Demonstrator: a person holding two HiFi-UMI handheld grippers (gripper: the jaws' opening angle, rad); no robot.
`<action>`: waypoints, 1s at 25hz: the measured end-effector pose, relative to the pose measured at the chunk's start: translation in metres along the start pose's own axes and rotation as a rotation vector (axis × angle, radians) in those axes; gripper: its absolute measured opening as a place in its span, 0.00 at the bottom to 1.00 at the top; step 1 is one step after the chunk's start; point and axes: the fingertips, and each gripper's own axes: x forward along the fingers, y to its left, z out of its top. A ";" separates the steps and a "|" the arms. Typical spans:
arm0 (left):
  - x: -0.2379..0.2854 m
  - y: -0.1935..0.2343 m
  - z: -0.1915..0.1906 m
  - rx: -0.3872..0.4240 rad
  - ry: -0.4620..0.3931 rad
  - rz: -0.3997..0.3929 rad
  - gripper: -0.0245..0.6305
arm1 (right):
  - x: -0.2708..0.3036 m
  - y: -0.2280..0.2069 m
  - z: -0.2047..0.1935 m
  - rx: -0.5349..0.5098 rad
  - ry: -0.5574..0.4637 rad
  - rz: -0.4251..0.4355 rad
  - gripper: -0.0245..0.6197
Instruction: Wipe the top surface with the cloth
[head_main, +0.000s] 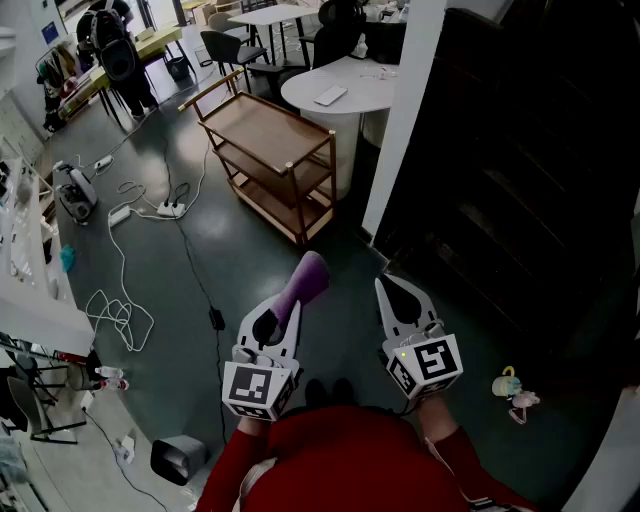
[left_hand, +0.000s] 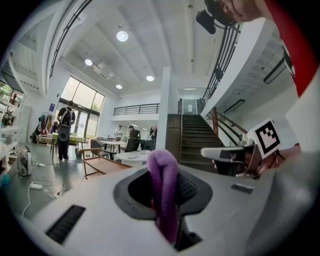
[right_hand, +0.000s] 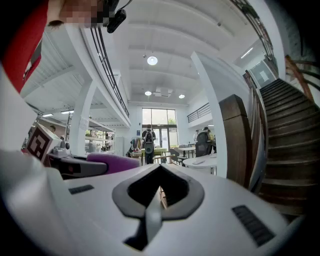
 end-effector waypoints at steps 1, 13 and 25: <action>0.000 0.001 0.001 0.000 0.000 0.001 0.14 | 0.000 0.000 0.000 0.000 0.003 0.000 0.06; -0.001 0.007 0.001 -0.004 0.002 0.008 0.14 | 0.005 0.005 0.000 0.014 0.006 0.005 0.06; 0.002 0.020 -0.006 -0.017 0.027 0.019 0.14 | 0.016 0.001 -0.004 0.037 0.010 0.021 0.06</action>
